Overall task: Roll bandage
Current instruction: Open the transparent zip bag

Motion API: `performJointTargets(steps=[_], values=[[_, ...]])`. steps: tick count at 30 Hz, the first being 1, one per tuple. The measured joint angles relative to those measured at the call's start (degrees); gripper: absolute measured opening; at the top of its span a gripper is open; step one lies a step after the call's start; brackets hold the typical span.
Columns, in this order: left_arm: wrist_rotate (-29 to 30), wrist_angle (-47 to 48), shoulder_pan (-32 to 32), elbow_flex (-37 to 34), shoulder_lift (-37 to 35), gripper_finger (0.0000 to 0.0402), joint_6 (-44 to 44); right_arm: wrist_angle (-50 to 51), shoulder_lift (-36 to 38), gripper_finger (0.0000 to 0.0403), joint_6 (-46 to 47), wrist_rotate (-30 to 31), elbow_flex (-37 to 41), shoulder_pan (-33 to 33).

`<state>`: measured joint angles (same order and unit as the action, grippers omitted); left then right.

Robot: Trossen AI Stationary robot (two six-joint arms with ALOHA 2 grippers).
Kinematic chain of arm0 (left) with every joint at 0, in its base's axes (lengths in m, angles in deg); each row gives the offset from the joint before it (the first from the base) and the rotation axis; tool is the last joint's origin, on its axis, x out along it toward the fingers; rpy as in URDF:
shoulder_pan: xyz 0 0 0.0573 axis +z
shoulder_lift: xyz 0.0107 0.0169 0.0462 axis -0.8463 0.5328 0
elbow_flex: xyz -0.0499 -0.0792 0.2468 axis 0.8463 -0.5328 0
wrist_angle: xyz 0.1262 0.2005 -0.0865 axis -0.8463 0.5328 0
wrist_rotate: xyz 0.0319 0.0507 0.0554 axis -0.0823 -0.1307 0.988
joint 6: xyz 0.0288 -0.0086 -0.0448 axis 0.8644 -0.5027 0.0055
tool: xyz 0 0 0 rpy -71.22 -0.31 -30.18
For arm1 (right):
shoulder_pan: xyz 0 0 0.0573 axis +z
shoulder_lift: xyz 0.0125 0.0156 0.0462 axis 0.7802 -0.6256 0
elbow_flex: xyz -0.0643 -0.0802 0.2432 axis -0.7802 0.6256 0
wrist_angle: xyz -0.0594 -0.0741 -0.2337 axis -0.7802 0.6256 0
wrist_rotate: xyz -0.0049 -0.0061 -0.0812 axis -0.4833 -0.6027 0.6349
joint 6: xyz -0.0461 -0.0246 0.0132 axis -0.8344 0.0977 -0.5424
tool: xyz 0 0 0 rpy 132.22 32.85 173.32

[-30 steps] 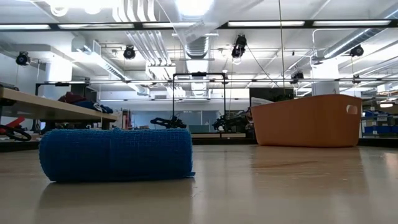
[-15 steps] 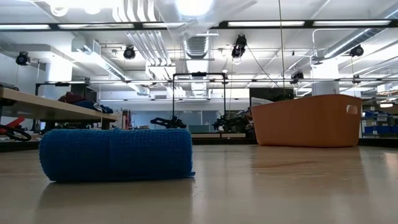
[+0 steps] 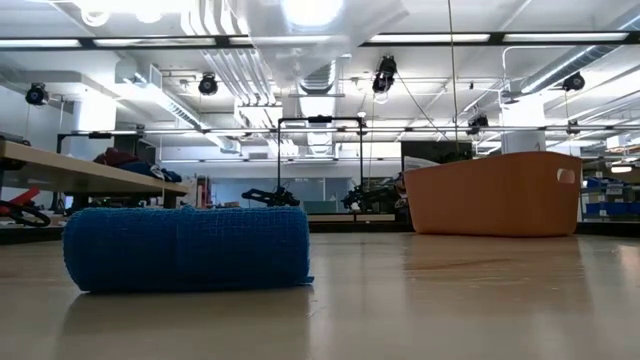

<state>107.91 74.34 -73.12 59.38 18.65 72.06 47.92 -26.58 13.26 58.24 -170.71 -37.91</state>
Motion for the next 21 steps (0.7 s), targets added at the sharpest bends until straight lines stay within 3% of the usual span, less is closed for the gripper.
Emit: performJointTargets(steps=[11, 21], values=[[0.03, 0.95, 0.07, 0.00, -0.16, 0.0018, 0.03, 0.08, -0.09, 0.0000, 0.09, 0.10, -0.21, 0.00], [0.07, 2.36, 0.11, 0.07, -0.74, 0.0029, 0.75, -0.01, 0.23, 0.0000, 0.02, 0.11, -0.21, -0.02]])
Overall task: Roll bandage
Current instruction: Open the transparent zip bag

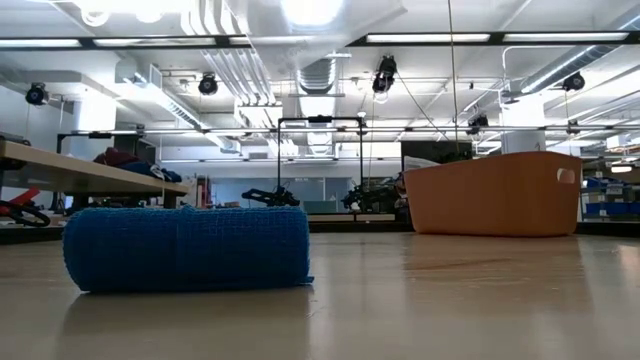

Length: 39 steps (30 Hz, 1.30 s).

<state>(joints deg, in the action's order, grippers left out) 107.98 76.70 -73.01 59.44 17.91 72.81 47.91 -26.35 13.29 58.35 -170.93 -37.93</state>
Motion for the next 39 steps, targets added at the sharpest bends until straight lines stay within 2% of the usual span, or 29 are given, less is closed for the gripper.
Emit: performJointTargets(steps=[7, 24, 28, 35, 39], values=[[0.15, 0.20, -0.02, 0.00, -0.72, 0.0015, 1.05, -0.30, 0.42, 0.0000, 0.00, 0.09, 0.00, 0.04], [0.42, 3.15, -0.07, 0.00, -2.01, 0.0020, 1.00, 0.75, 2.23, 0.0000, 0.02, 0.09, -0.07, 0.15], [0.42, 5.38, -0.07, -0.02, -2.61, 0.0028, 0.93, 1.48, 2.42, 0.0000, 0.02, 0.09, -0.07, 0.14], [0.41, 10.26, -0.07, -0.02, -4.12, 0.0013, 0.12, 2.29, 3.00, 0.0000, 0.02, 0.11, -0.09, 0.11], [0.35, 14.26, -0.11, -0.11, -5.43, 0.0020, -0.89, 2.72, 5.05, 0.0001, 0.00, 0.09, -0.24, 0.17]])
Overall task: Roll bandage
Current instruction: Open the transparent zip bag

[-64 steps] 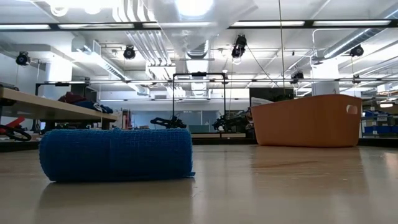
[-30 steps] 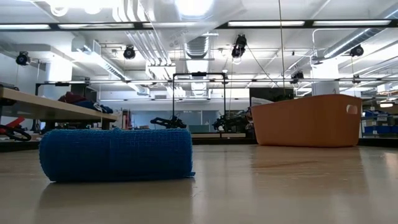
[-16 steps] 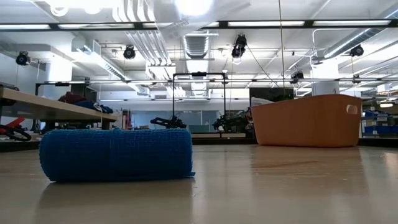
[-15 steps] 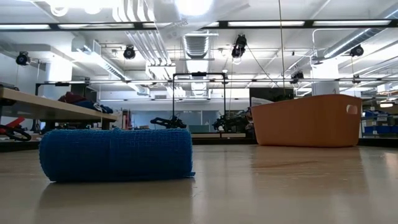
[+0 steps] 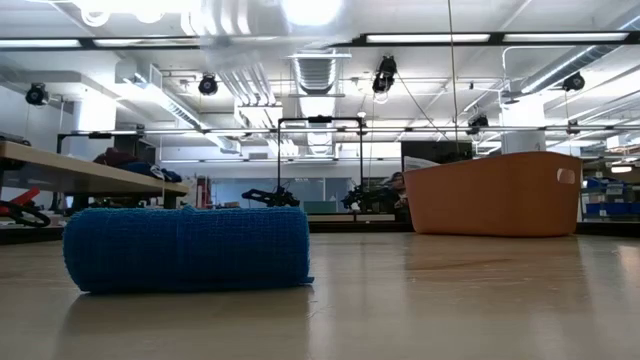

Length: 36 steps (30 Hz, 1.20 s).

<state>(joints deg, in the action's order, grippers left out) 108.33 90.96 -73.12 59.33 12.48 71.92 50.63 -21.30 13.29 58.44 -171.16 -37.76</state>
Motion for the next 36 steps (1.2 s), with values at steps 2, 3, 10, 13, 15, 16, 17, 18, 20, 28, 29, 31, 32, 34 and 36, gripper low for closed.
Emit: performJointTargets(steps=[2, 3, 10, 13, 15, 16, 17, 18, 20, 28, 29, 31, 32, 34, 36], values=[[0.00, 3.44, 0.00, -0.02, -0.66, 0.0026, -0.37, 0.78, 0.85, 0.0001, 0.01, 0.04, 0.02, -0.02], [0.02, 3.94, 0.00, -0.02, -0.95, 0.0027, -0.50, 0.84, 1.13, 0.0001, 0.02, 0.12, 0.05, -0.02], [0.04, 3.91, 0.00, 0.00, -2.26, 0.0011, -1.38, -1.49, 2.64, 0.0000, 3.49, 1.37, 0.11, -0.02], [0.04, 1.86, 0.00, 0.00, -2.26, 0.0014, -1.32, -4.07, 0.86, 0.0006, 4.61, 1.86, 0.19, -0.04], [0.03, 0.52, 0.00, 0.00, -2.26, 0.0023, -1.16, -4.64, -0.74, 0.0024, 4.59, 1.99, 0.28, -0.04], [0.04, -0.21, 0.00, 0.00, -2.26, 0.0027, -1.14, -5.21, -1.46, 0.0036, 4.57, 2.03, 0.30, -0.04], [0.04, -0.69, 0.00, 0.02, -2.24, 0.0029, -1.12, -5.65, -2.11, 0.0049, 4.52, 2.26, 0.30, -0.04], [0.02, -0.71, 0.02, 0.02, -2.24, 0.0030, -1.12, -5.63, -2.71, 0.0063, 4.31, 2.72, 0.30, -0.04], [0.02, -0.83, 0.02, 0.02, -2.20, 0.0027, -1.13, -5.64, -3.48, 0.0089, 3.58, 3.82, 0.27, -0.03], [-0.39, -2.25, -0.12, 0.02, -2.18, 0.0012, -1.45, -8.75, -3.91, 0.0136, 2.54, 4.08, 0.21, -0.04], [-0.39, -2.53, -0.13, 0.02, -2.18, 0.0016, -1.47, -9.05, -3.91, 0.0135, 2.56, 4.06, 0.21, -0.04], [-0.39, -3.44, -0.13, 0.02, -2.18, 0.0025, -1.51, -9.54, -3.93, 0.0128, 2.56, 4.04, 0.21, -0.04], [-0.39, -3.67, -0.13, 0.02, -2.18, 0.0028, -1.51, -9.81, -3.93, 0.0123, 2.56, 4.02, 0.21, -0.04], [-0.41, -4.09, -0.21, 0.02, -2.16, 0.0031, -1.42, -9.95, -3.93, 0.0111, 2.56, 4.02, 0.21, -0.04], [-0.42, -4.53, -0.26, 0.02, -2.15, 0.0027, -1.39, -10.00, -3.93, 0.0096, 2.56, 3.83, 0.21, -0.04]])
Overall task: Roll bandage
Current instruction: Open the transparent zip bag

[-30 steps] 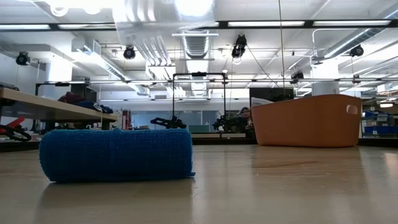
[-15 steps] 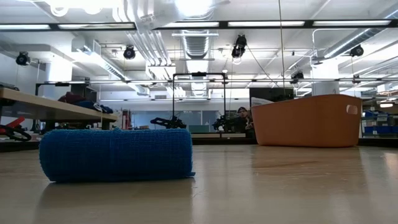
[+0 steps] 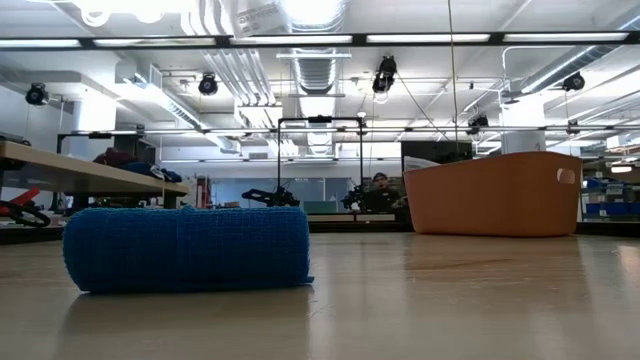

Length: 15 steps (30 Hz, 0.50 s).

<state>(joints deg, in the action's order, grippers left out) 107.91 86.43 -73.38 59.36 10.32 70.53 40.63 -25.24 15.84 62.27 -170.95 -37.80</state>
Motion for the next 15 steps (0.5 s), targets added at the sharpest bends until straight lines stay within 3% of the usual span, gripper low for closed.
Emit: performJointTargets(steps=[6, 15], values=[[-0.04, -1.82, -0.17, 0.00, 0.02, 0.0008, 0.01, -0.17, -0.01, 0.0050, 0.02, -0.38, 0.00, 0.00], [-0.09, -2.03, -0.24, 0.02, 0.02, 0.0026, 0.05, -1.68, -0.02, 0.0003, -1.07, -0.48, 0.00, 0.00]])
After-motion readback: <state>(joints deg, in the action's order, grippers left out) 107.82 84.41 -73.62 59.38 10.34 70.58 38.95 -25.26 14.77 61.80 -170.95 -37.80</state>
